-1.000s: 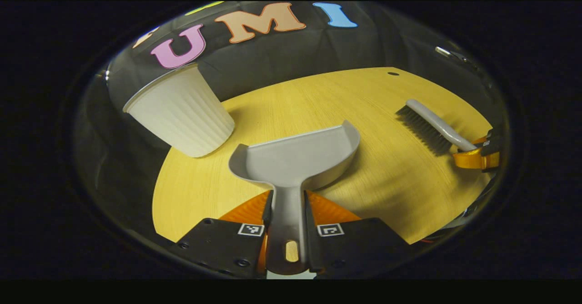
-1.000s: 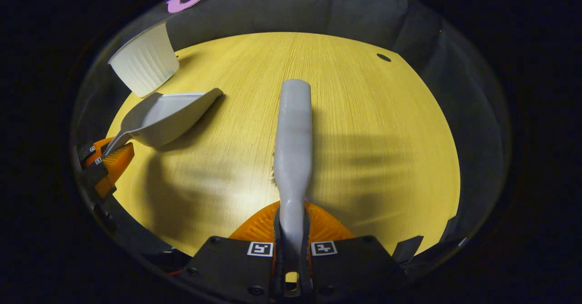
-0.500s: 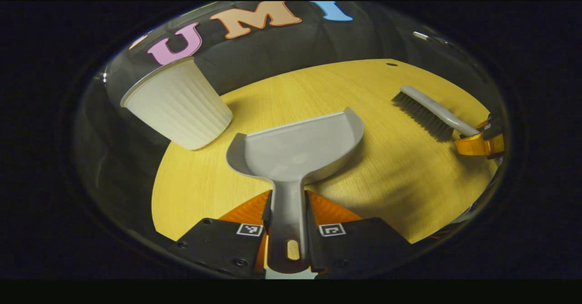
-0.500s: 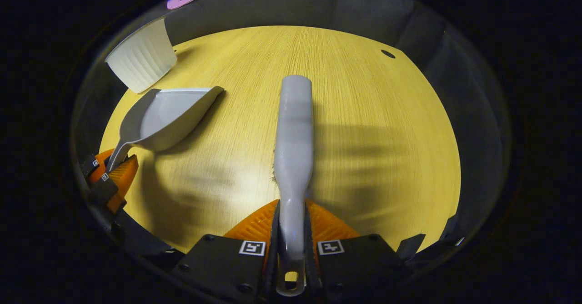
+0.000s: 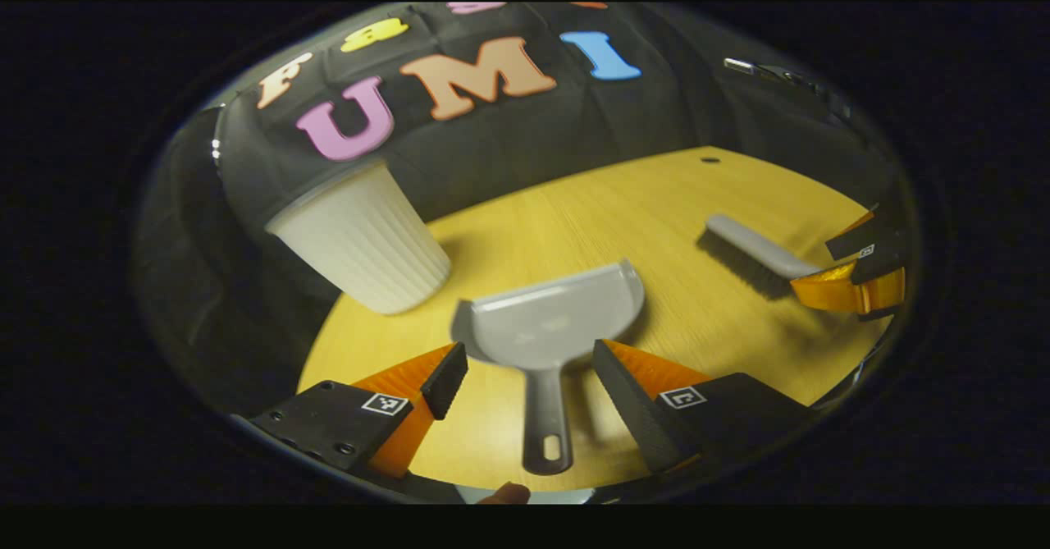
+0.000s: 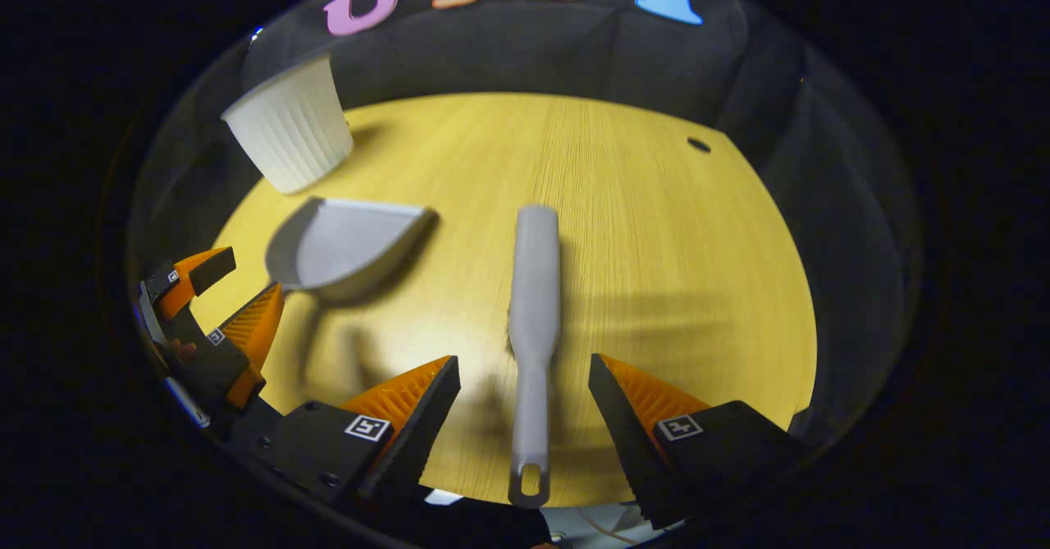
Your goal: Pick up the small broom and dustpan from the desktop, sweep the trash into the dustpan with the broom, and then empty the trash into the garbage bin.
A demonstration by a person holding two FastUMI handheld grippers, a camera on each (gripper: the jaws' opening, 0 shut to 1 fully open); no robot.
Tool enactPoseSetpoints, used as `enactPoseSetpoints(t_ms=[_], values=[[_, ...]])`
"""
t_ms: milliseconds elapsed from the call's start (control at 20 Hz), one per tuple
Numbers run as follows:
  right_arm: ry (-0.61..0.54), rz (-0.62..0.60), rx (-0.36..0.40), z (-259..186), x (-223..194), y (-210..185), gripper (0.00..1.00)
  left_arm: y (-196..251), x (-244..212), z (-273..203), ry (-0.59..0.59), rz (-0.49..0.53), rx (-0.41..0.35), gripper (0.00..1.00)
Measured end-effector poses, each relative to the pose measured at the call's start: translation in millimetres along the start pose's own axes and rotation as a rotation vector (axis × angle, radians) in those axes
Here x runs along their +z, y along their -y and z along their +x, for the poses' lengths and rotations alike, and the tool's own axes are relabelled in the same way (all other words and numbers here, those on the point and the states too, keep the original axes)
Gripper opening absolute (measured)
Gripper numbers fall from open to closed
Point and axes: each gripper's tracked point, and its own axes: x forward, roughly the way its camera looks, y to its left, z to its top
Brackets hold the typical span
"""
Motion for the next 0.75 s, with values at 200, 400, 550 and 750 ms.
enactPoseSetpoints(t_ms=[200, 400, 550, 750], values=[[0.536, 0.034, 0.084, -87, 111, 10, 1.00, -29, 136, -63, 0.326, -0.129, 0.085, 0.94], [0.809, 0.011, 0.030, -146, 136, 32, 1.00, -35, 227, -123, 0.520, -0.267, 0.045, 0.93], [0.914, 0.071, 0.005, -159, 129, 32, 1.00, -25, 272, -150, 0.624, -0.366, -0.066, 0.93], [1.010, 0.107, -0.035, -178, 123, 39, 1.00, -31, 295, -172, 0.731, -0.339, -0.079, 0.99]])
